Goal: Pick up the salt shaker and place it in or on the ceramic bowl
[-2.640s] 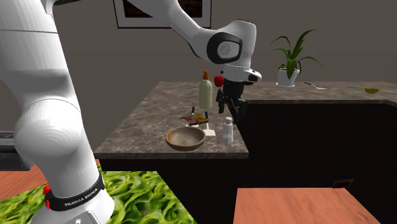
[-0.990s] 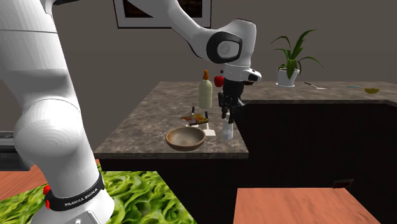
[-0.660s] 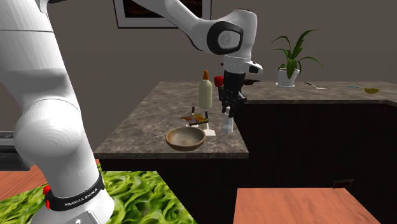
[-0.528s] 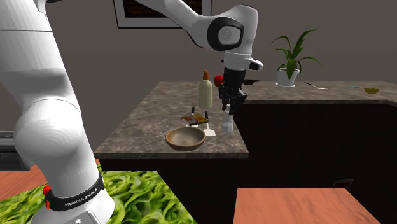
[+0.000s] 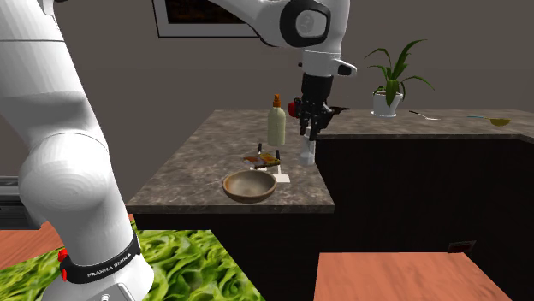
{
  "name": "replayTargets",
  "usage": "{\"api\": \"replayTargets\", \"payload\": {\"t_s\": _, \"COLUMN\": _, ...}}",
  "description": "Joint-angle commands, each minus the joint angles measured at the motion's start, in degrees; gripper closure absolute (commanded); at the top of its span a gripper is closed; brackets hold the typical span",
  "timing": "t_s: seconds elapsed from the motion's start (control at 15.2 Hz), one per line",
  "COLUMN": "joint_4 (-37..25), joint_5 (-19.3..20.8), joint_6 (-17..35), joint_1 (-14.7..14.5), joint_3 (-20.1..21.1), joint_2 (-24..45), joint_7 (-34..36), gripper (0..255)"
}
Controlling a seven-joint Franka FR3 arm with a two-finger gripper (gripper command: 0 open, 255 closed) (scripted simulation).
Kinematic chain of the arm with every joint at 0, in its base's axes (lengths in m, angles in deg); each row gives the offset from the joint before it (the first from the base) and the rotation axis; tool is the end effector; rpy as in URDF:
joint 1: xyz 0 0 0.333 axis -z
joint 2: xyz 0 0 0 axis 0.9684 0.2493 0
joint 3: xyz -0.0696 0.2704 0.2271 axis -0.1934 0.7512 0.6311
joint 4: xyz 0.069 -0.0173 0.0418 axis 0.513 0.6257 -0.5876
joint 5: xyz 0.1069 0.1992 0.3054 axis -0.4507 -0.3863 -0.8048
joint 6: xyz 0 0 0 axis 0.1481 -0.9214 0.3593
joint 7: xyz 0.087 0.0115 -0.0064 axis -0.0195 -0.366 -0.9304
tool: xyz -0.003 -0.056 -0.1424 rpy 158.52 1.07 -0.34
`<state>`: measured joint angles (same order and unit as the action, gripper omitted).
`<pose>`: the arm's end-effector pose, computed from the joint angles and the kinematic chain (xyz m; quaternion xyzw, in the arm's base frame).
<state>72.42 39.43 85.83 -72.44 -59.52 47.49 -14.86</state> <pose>0.5049 -0.1113 0.4675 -0.9957 0.0781 0.0090 0.0493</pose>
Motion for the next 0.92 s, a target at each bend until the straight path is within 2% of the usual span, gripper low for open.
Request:
{"api": "replayTargets", "payload": {"t_s": 0.0, "joint_4": -1.2, "joint_5": 0.1, "joint_6": -1.5, "joint_1": 0.0, "joint_3": 0.0, "joint_2": -0.3, "joint_7": 0.2, "gripper": 255}}
{"api": "replayTargets", "payload": {"t_s": 0.2, "joint_4": -2.5, "joint_5": 0.2, "joint_6": -3.1, "joint_1": 0.0, "joint_3": 0.1, "joint_2": -0.6, "joint_7": 0.4, "gripper": 255}}
{"api": "replayTargets", "payload": {"t_s": 0.86, "joint_4": 15.5, "joint_5": 2.2, "joint_6": -6.7, "joint_1": -1.5, "joint_3": 4.3, "joint_2": -23.0, "joint_7": 7.5, "gripper": 255}}
